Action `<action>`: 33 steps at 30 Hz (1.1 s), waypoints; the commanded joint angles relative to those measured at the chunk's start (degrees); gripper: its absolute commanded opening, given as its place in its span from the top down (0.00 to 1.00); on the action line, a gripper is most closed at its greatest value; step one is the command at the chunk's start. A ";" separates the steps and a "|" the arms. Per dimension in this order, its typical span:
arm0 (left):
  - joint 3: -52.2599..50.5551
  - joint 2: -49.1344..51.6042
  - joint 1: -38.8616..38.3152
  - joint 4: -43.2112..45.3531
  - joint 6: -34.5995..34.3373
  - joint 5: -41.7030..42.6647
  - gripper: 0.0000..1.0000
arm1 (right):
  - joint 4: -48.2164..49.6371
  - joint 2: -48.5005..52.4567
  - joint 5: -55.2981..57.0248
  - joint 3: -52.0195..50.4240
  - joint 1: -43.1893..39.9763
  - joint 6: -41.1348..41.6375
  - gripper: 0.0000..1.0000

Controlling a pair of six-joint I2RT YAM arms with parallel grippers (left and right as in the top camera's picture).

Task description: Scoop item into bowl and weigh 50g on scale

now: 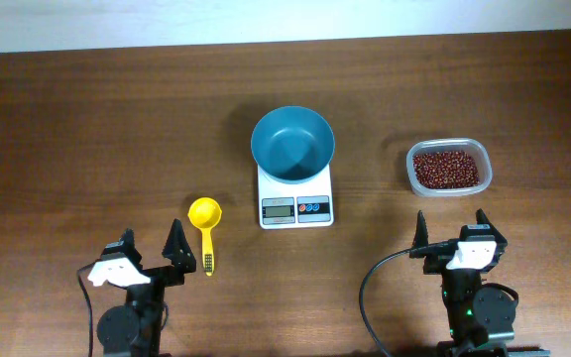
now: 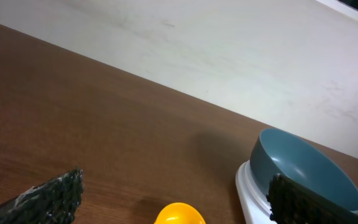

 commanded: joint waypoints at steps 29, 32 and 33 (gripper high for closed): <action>2.58 -0.09 0.33 -2.91 6.71 5.38 0.01 | -0.33 -0.48 1.11 -0.26 0.35 0.37 0.01; 8.17 1.07 0.33 -9.90 12.20 5.16 0.01 | -0.33 -0.48 1.11 -0.26 0.35 0.37 0.01; 10.32 1.90 0.33 -12.15 13.88 5.14 0.01 | -0.33 -0.48 1.11 -0.26 0.35 0.37 0.01</action>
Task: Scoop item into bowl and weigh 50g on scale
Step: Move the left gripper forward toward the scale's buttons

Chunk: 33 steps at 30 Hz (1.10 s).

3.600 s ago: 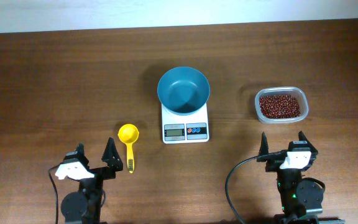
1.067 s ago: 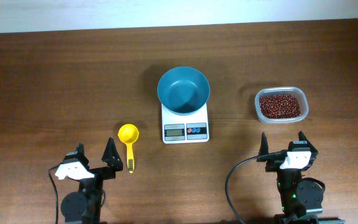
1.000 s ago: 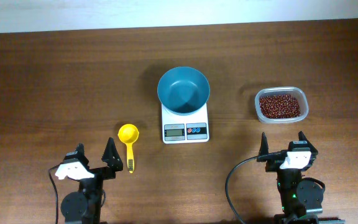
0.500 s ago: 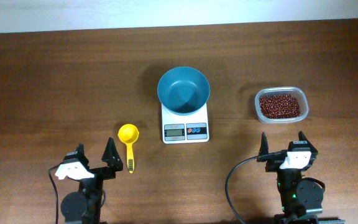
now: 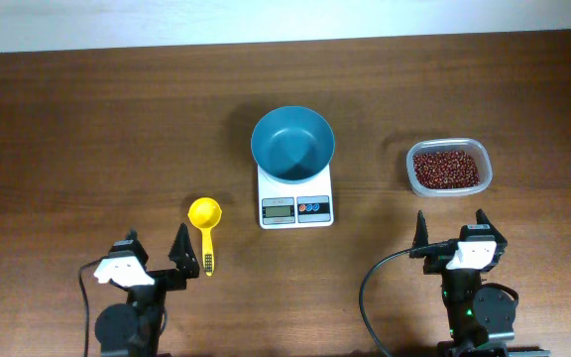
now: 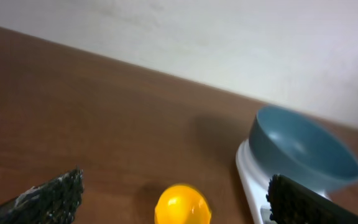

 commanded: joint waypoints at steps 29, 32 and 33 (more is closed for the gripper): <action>47.50 58.73 -12.83 -33.03 19.96 -1.25 0.01 | -0.33 -0.48 1.11 -0.26 0.35 0.39 0.01; 47.50 59.87 -12.83 -33.03 19.96 -0.39 0.01 | -0.33 -0.48 1.11 -0.26 0.35 0.37 0.01; 47.50 60.24 -12.83 -33.03 19.93 -0.35 0.02 | -0.33 -0.48 1.11 -0.26 0.35 0.39 0.01</action>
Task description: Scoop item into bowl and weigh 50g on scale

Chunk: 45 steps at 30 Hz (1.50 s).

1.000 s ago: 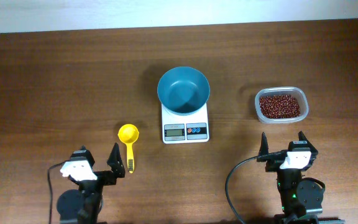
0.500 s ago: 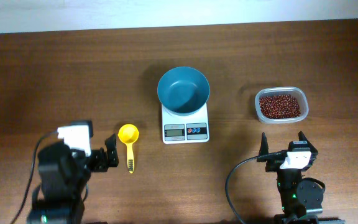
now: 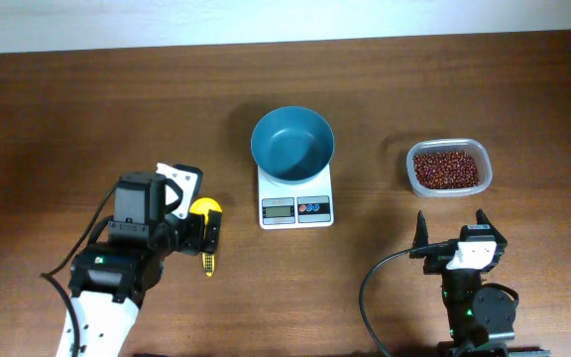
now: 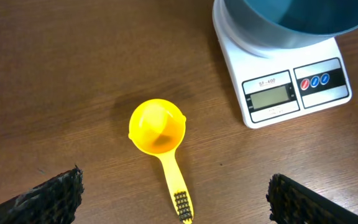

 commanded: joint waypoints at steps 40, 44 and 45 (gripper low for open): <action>15.10 30.51 -29.81 8.35 -4.68 -1.55 1.00 | -0.33 -0.46 1.11 -0.26 0.35 0.39 0.01; 15.08 31.65 -29.90 8.59 -5.46 -1.55 1.00 | -0.33 -0.46 1.11 -0.26 0.35 0.37 0.01; 15.08 32.13 -29.90 8.83 -5.46 -1.57 1.00 | -0.33 -0.46 1.11 -0.26 0.35 0.39 0.01</action>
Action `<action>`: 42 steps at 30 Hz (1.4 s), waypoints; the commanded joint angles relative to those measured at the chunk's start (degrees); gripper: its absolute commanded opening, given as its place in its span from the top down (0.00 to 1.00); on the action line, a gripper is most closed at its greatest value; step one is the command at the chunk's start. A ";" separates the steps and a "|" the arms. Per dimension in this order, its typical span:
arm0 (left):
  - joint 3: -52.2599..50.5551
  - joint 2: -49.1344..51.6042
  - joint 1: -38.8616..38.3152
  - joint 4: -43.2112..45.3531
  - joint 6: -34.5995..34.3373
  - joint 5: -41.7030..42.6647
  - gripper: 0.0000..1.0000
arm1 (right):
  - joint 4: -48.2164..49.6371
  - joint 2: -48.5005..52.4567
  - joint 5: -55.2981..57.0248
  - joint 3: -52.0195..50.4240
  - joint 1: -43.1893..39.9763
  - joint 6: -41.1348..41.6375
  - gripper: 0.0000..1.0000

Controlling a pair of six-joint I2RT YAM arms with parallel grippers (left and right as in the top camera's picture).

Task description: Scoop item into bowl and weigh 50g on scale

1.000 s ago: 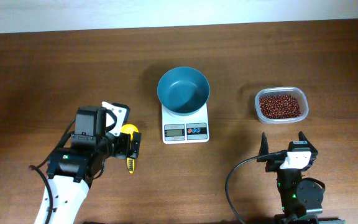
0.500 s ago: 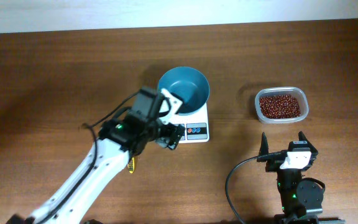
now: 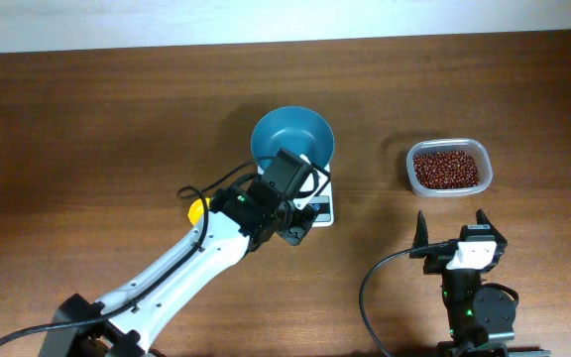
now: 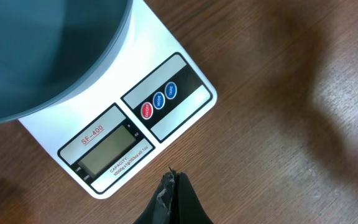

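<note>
A blue bowl (image 3: pixel 292 139) stands on the white scale (image 3: pixel 324 209). My left arm reaches across from the front left. Its gripper (image 3: pixel 303 215) is shut, with nothing between the fingers. In the left wrist view the left gripper (image 4: pixel 173 178) points at the table just in front of the scale (image 4: pixel 174 113), near its blank display (image 4: pixel 109 152) and below the bowl (image 4: pixel 42 50). The arm hides most of the yellow scoop (image 3: pixel 197 207). A clear tub of red beans (image 3: pixel 448 168) sits to the right. My right gripper (image 3: pixel 453 227) stands open at the front right.
The scale has red and blue buttons (image 4: pixel 159 99) to the right of the display. A black cable (image 3: pixel 370 297) loops beside the right arm's base. The pale wall edge (image 3: pixel 285 20) bounds the table at the back.
My left gripper was open above the yellow scoop. It is now further right, shut, with its tips at the scale's front edge. The right arm has not moved.
At first my left gripper sat open and low at the front left, beside the scoop, facing the bowl. Then it tilted a little. Later it was raised, looking down on the scoop. Now it is shut at the scale. Scoop, bowl and beans kept their places.
</note>
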 commanded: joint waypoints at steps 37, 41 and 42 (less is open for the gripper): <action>1.05 15.34 -2.16 13.68 -1.81 -10.51 1.00 | -0.33 -0.48 1.11 -0.26 0.35 0.35 0.01; 1.05 15.63 -2.16 14.38 -1.81 -10.75 1.00 | -0.35 -0.48 1.11 -0.26 0.35 0.37 0.01; 1.05 15.87 -2.16 14.62 -1.81 -10.75 1.00 | -0.33 -0.48 1.11 -0.26 0.35 0.37 0.01</action>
